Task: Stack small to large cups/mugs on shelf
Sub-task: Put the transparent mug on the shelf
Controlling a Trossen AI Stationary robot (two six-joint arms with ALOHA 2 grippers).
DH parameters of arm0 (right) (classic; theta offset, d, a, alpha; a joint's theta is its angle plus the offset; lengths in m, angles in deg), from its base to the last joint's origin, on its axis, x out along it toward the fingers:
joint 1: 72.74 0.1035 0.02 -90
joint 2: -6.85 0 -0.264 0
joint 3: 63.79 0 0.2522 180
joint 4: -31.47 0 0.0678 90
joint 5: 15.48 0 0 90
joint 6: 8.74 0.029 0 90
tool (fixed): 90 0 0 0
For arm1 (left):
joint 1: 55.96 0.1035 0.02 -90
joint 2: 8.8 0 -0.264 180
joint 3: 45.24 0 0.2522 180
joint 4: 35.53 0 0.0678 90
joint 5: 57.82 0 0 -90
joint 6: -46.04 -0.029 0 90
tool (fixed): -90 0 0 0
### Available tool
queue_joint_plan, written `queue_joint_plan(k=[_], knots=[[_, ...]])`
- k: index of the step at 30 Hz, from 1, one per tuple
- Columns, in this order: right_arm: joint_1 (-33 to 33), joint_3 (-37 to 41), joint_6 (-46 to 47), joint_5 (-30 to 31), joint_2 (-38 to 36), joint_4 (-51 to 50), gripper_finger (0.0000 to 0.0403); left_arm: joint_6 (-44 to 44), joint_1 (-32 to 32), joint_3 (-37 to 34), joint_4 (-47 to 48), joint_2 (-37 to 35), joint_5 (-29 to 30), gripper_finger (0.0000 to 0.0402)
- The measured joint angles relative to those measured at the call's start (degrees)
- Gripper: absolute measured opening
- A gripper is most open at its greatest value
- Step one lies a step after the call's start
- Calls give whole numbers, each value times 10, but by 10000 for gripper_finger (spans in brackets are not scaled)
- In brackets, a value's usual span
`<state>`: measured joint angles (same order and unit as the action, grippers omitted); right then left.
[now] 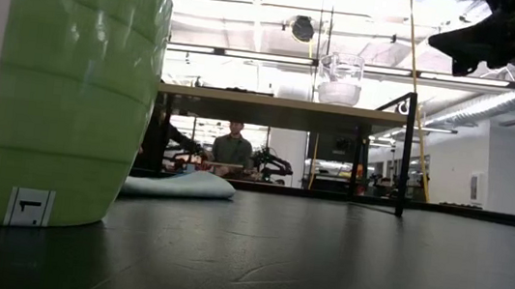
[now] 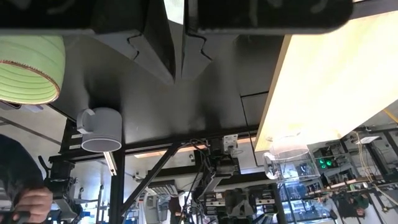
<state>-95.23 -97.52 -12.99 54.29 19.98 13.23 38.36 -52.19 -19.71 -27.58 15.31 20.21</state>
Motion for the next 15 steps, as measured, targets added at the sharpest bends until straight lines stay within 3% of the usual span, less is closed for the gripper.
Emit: queue_joint_plan(k=[15], knots=[[99,61,23,-25,-57,44,0,-1,0,0,-3,0,0,31]])
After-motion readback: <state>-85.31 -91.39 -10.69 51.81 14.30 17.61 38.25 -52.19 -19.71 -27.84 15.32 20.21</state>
